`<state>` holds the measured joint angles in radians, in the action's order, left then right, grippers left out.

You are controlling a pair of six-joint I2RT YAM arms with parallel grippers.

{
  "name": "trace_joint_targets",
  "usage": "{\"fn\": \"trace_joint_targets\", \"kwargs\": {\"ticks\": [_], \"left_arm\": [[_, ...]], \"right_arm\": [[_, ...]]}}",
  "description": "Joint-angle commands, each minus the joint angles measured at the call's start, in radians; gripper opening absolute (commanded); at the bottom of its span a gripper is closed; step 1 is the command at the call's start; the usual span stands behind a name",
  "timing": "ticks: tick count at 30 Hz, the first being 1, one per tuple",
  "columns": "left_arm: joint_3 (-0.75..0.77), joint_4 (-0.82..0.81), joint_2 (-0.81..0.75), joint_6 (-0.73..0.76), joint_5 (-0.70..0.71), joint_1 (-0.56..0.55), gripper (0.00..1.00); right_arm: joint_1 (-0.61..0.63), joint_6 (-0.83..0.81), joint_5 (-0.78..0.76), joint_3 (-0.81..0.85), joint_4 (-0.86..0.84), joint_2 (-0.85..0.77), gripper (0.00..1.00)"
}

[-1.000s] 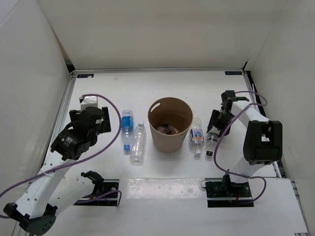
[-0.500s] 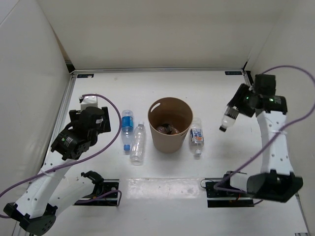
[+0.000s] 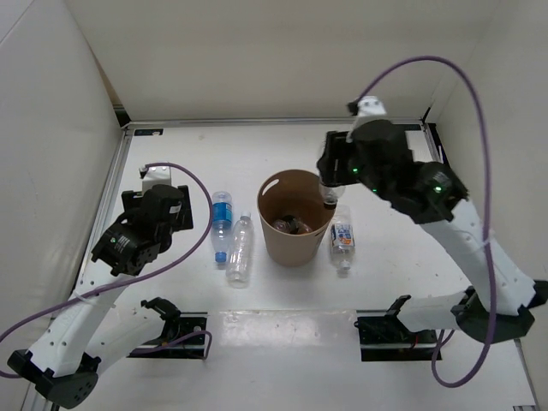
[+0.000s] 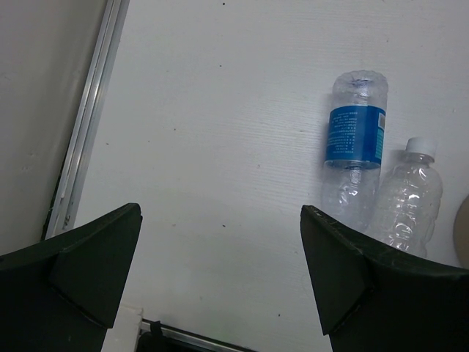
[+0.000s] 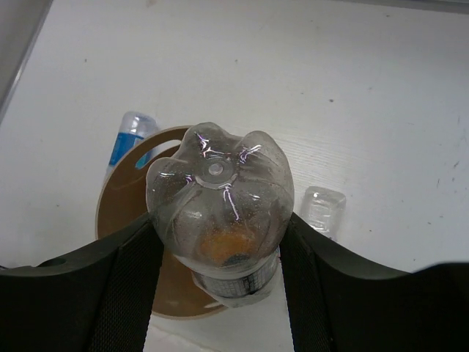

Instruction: Put the plastic bottles in the bin

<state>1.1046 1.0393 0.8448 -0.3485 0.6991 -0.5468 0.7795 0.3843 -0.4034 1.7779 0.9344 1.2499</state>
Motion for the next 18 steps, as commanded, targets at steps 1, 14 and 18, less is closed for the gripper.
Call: {"fn": "trace_joint_targets", "kwargs": {"ticks": [1,14,18], "left_arm": [[-0.005,-0.004,-0.003,0.000,0.022,0.002,1.00],[-0.005,-0.004,0.010,0.002,0.027,0.004,1.00],[-0.003,-0.004,0.010,0.003,0.023,0.002,1.00]], "right_arm": [[0.089,-0.042,-0.173,0.011,-0.077,0.063,0.00],[0.095,0.022,-0.066,-0.185,-0.239,0.117,0.13],[0.144,0.044,-0.138,-0.253,-0.250,0.094,0.56]]}}
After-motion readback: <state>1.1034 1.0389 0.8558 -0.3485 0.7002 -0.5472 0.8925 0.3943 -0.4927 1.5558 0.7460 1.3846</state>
